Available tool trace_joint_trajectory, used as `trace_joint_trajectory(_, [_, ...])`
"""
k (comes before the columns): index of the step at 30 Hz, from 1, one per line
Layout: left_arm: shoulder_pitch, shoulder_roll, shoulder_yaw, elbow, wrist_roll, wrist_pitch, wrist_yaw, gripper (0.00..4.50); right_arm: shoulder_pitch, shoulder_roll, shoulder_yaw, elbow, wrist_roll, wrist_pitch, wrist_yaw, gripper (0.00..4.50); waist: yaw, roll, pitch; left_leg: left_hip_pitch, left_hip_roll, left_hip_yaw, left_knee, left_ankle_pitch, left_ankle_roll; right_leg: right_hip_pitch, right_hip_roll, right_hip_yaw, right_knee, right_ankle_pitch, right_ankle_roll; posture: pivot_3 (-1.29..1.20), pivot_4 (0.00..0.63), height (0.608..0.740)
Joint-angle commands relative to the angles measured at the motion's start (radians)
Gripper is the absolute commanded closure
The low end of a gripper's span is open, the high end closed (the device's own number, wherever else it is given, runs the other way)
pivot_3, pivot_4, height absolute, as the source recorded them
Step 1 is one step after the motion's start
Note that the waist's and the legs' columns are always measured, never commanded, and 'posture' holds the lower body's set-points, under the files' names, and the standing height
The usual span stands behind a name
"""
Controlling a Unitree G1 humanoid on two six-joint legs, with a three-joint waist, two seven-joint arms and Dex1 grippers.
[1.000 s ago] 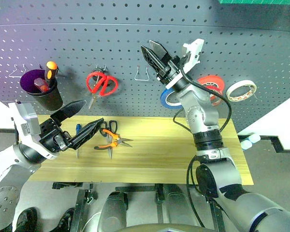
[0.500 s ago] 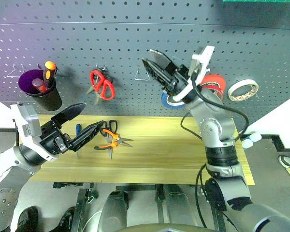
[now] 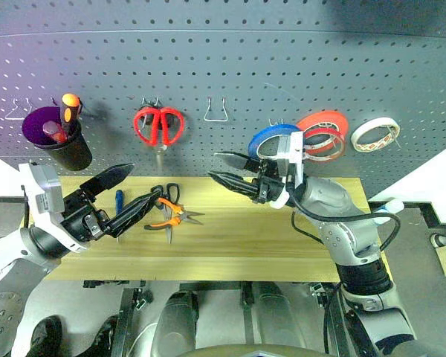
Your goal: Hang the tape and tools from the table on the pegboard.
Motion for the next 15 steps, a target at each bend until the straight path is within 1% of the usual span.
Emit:
trace_joint_trajectory(1, [0.009,0.01,0.033,-0.041,-0.027,0.002,0.01,0.0,0.023,-0.024,0.08,0.026,-0.114,-0.107,0.045,2.52,0.001,0.0,0.004,0.0,0.0,0.0,0.0,0.0,0.0,0.0,0.0,0.0,0.0,0.0,0.0,0.04,0.294,0.733])
trace_joint_trajectory(2, [0.014,0.01,0.035,-0.047,-0.028,0.003,0.013,0.0,0.021,-0.012,0.092,0.064,-0.13,-0.118,0.045,2.52,0.001,0.0,0.005,0.0,0.0,0.0,-0.001,0.0,0.0,0.0,0.0,0.0,-0.001,0.0,0.0,0.05,0.302,0.733])
trace_joint_trajectory(3, [0.02,0.009,0.035,-0.053,-0.027,0.004,0.015,0.0,0.02,-0.014,0.139,0.115,-0.206,-0.193,0.048,2.52,-0.001,-0.001,0.007,0.0,0.0,0.0,-0.001,0.0,0.0,0.0,0.0,0.0,-0.002,0.0,0.0,0.05,0.302,0.733])
trace_joint_trajectory(5, [0.029,0.009,0.037,-0.062,-0.028,0.004,0.019,0.0,0.013,-0.001,0.189,0.189,-0.294,-0.281,0.041,2.52,-0.002,-0.001,0.01,-0.001,0.0,0.0,-0.003,0.0,0.0,0.0,0.0,0.0,-0.005,0.0,0.0,0.06,0.303,0.733])
trace_joint_trajectory(7, [0.038,0.009,0.045,-0.071,-0.033,0.007,0.025,0.0,-0.002,0.038,0.201,0.257,-0.32,-0.317,0.02,2.52,-0.001,-0.002,0.013,-0.001,0.0,0.001,-0.006,0.0,0.0,0.0,0.0,0.0,-0.007,0.0,0.0,0.08,0.308,0.733])
trace_joint_trajectory(8, [0.045,0.009,0.051,-0.075,-0.036,0.008,0.028,0.0,-0.014,0.047,0.226,0.302,-0.369,-0.373,0.011,2.52,0.0,-0.002,0.015,0.0,0.0,0.001,-0.008,0.0,0.0,0.0,0.001,0.0,-0.009,0.0,0.0,0.08,0.309,0.733])
trace_joint_trajectory(12, [0.083,0.004,0.071,-0.095,-0.042,0.01,0.035,0.0,-0.063,0.116,0.267,0.423,-0.469,-0.498,-0.035,2.52,0.003,-0.002,0.021,-0.001,0.0,0.0,-0.013,0.0,0.0,-0.002,0.002,0.0,-0.01,-0.001,0.002,0.1,0.313,0.733])
trace_joint_trajectory(15, [0.111,0.004,0.088,-0.106,-0.048,0.009,0.034,0.0,-0.09,0.155,0.278,0.495,-0.501,-0.535,-0.053,2.52,0.007,-0.001,0.023,-0.001,0.0,0.0,-0.013,0.0,0.0,-0.002,0.003,0.0,-0.011,-0.001,0.002,0.12,0.315,0.733])
